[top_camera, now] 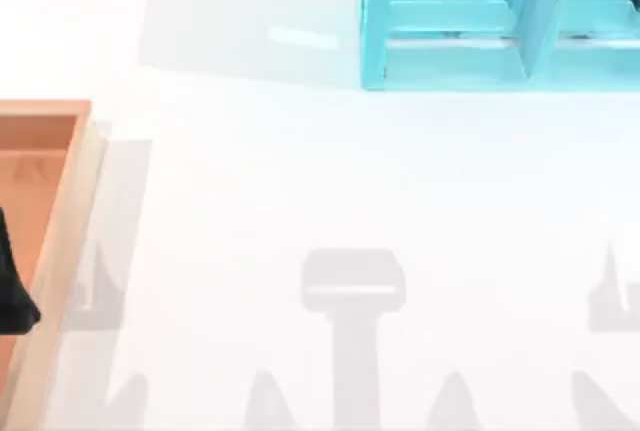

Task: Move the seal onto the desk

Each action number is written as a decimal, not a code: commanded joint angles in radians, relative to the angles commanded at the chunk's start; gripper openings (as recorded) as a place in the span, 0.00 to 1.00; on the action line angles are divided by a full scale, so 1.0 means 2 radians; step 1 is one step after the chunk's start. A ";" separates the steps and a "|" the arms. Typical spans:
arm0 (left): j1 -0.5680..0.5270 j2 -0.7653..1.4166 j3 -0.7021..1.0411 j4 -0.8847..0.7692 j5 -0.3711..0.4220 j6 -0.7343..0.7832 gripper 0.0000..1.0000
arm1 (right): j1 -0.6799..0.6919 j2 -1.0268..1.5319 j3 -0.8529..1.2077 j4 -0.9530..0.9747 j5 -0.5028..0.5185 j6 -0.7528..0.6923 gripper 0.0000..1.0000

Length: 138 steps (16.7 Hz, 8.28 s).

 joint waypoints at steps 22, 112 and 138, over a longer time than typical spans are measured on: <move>0.147 0.734 0.568 -0.547 0.000 0.154 1.00 | 0.000 0.000 0.000 0.000 0.000 0.000 1.00; -0.226 1.151 1.002 -0.636 0.002 -0.212 0.00 | 0.000 0.000 0.000 0.000 0.000 0.000 1.00; -0.226 1.168 0.939 -0.556 0.002 -0.212 0.30 | 0.000 0.000 0.000 0.000 0.000 0.000 1.00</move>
